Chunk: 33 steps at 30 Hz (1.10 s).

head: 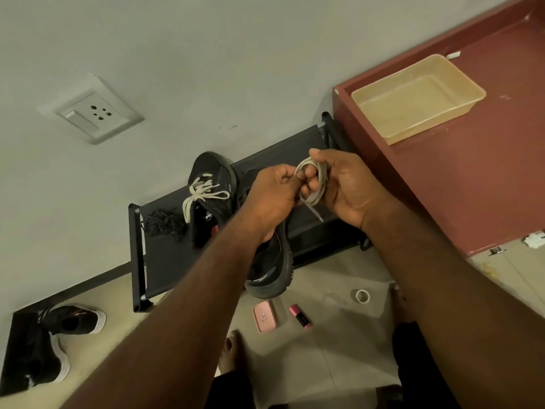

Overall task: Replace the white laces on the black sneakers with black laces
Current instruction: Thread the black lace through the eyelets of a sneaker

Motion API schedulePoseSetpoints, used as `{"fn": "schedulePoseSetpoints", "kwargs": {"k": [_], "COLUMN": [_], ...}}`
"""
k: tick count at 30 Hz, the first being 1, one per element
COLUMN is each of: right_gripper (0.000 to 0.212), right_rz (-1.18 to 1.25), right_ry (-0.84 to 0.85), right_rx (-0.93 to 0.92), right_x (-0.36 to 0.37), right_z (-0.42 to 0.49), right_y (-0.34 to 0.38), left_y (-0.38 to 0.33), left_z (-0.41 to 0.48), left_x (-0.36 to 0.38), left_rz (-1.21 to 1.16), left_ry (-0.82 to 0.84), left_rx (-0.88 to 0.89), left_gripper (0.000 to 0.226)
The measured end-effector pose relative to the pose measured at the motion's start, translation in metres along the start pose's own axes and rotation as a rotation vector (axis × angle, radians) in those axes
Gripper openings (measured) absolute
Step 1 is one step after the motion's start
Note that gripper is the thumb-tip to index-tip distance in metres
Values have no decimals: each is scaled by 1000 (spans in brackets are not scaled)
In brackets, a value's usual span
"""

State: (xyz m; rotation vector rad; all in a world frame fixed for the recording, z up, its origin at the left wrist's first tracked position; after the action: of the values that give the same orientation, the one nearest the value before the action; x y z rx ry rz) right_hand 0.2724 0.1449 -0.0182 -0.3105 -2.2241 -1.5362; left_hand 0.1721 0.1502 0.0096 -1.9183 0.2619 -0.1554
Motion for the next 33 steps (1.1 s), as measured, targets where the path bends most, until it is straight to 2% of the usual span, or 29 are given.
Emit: {"fn": "schedulePoseSetpoints", "kwargs": {"k": [3,7,10,12,16,17,19,22,24,28,33], "right_gripper": [38,28,39,46,23,15,7,11,9,12,13], "right_rz": [-65,-117,-227,-398,-607,-599,-561,-529,-514,-512,-478], "right_ry": [-29,-206,-191,-226,-289,-287,-321,-450,-531,-530,-506], "right_rx": [54,79,74,68,-19,-45,-95,-139,-155,-142,-118], "right_x": [-3,-23,-22,-24,-29,-29,-32,-43,-50,-48,-47], "right_z": [3,4,4,3,2,2,3,4,3,1,1], "right_y": [-9,-14,-13,-14,-12,-12,-9,-7,-7,-7,-10], "left_y": [2,-1,-2,-4,-4,-1,9,32,39,38,35], "left_z": [1,7,13,17,27,29,31,26,26,42,56], "left_x": [-10,-25,-19,-17,-10,-9,-9,0,5,-3,-4], "left_rz": [97,131,245,375,641,619,397,23,-129,-295,-360], "left_ry": [-140,-287,-202,-172,-105,-91,-84,-45,-63,-248,-356], "left_rx": [42,95,82,109,142,119,-7,-316,-415,-331,-220], "left_gripper": [18,15,16,16,18,17,15,15,17,18,20]}}
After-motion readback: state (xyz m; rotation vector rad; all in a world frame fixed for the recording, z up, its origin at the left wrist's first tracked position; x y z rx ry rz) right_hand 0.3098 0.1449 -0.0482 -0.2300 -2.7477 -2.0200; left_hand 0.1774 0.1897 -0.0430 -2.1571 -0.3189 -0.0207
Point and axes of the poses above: each hand's wrist, its own z-axis towards the middle knuckle, its own x-axis out of the palm, y = z × x, the point moved 8 cm from there along z, towards the middle knuckle, and after that the axes turned 12 degrees about -z, right-handed, at the moved point
